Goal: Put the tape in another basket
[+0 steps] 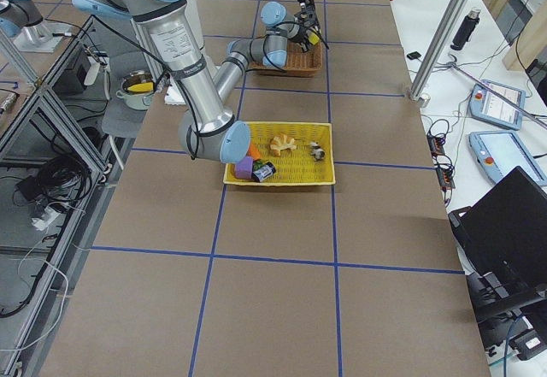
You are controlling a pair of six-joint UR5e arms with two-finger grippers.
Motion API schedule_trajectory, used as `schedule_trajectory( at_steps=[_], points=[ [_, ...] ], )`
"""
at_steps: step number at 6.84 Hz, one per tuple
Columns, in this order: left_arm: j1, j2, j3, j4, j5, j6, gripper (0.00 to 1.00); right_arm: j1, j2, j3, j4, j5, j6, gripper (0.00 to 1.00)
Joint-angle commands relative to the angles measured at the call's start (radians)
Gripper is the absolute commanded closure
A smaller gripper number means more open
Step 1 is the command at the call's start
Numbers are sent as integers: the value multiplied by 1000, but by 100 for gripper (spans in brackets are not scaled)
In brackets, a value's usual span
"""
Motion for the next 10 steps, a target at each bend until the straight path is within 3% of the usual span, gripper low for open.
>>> schedule_trajectory(
  at_steps=[1, 2, 3, 6, 7, 8, 9, 10],
  points=[
    [11, -3, 6, 1, 8, 0, 4, -1, 3, 1, 0, -2, -1, 100],
    [11, -3, 1, -1, 8, -26, 89, -1, 3, 5, 3, -2, -3, 100],
    [11, -2, 0, -2, 10, -46, 100, -1, -4, 22, 8, -11, 12, 1],
    [11, 7, 6, -1, 10, -48, 100, -4, -68, 125, 6, 23, 12, 0],
    [11, 9, 17, -1, 12, -48, 100, 10, -104, 168, 2, 59, 12, 0],
    [11, 15, 18, -1, 10, -49, 100, 74, -119, 170, -41, 156, 16, 0],
    [12, 24, 21, -2, 10, -101, 100, 190, -103, 171, -261, 255, 14, 0],
    [14, 30, 21, -10, 10, -246, 100, 278, -102, 164, -405, 293, -6, 0]
  ],
)
